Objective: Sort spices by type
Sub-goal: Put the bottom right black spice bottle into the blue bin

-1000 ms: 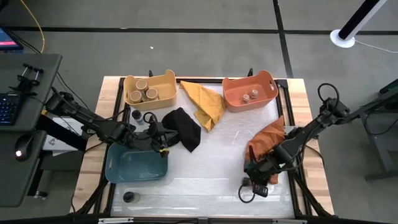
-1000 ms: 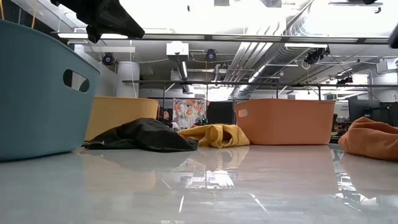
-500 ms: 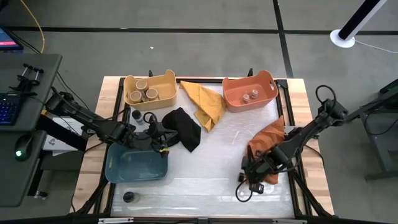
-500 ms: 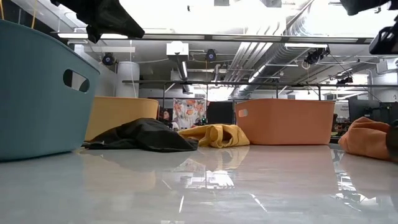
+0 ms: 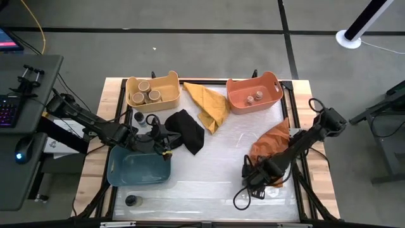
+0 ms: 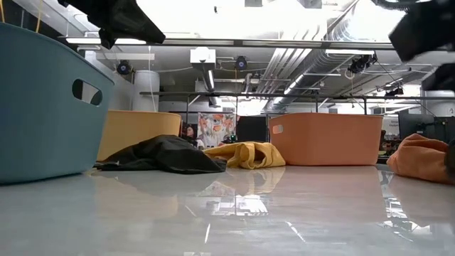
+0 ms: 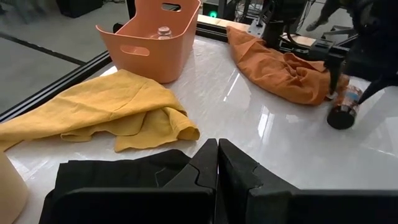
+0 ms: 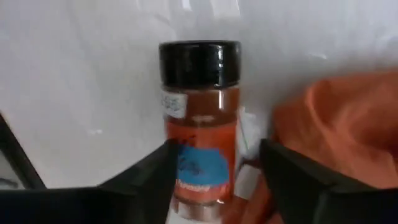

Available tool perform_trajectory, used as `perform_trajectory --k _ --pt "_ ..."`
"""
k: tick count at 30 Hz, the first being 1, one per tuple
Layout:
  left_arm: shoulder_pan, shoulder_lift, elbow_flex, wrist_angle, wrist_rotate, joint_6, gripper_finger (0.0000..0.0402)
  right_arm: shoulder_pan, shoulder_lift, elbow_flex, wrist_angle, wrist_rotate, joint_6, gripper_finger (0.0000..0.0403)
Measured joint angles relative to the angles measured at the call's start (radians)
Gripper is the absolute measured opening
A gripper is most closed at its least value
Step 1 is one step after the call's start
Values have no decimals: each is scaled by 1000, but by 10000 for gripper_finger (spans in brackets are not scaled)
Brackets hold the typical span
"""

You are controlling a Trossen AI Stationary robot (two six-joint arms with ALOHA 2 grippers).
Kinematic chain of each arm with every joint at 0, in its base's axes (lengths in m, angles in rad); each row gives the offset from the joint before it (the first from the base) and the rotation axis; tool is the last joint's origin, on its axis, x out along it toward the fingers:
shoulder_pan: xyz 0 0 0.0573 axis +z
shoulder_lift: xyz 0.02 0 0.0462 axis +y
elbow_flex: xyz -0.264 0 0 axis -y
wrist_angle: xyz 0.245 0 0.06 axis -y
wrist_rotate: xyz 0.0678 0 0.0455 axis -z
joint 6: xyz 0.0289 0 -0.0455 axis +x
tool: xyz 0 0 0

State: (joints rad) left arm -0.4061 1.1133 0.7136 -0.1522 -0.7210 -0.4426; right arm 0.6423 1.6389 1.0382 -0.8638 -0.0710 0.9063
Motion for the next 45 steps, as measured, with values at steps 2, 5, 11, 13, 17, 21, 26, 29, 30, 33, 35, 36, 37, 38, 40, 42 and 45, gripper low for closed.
perform_trajectory --k 2,5,11,13,17,21,26,29,30,33,35,36,37,38,40,42,45 --pt "0 0 0 0 0 0 0 3 18 0 -33 -12 -8 258" --pt "0 0 0 0 0 0 0 13 28 0 -35 -23 -14 289" --pt "0 0 0 0 0 0 0 48 29 0 -39 36 -16 302" --pt "0 0 0 0 0 -1 0 52 44 -1 -38 45 -9 303" --pt "0 0 0 0 0 -9 0 56 103 -24 2 34 1 303" --pt "0 0 0 5 0 -47 0 59 150 -26 21 18 -10 303" --pt "0 37 0 143 17 10 1 58 146 -17 48 60 -40 276" --pt "3 109 0 290 63 126 14 44 130 5 71 164 -71 226" --pt "9 140 0 345 79 163 22 38 121 14 86 220 -77 207" --pt "32 230 0 454 134 244 57 23 94 37 83 347 -105 184" --pt "49 281 8 481 154 283 88 13 86 58 92 386 -145 184" --pt "57 302 17 482 156 293 105 7 80 67 98 405 -160 184" --pt "64 321 26 482 157 298 122 -1 74 75 98 420 -180 184" --pt "70 336 36 485 158 300 140 -9 68 81 100 440 -205 184" --pt "82 363 62 488 164 323 173 -22 67 96 109 472 -261 184" --pt "90 389 94 492 191 360 204 -36 67 107 103 502 -308 184" --pt "103 439 147 496 284 408 243 -64 67 124 110 551 -381 184"
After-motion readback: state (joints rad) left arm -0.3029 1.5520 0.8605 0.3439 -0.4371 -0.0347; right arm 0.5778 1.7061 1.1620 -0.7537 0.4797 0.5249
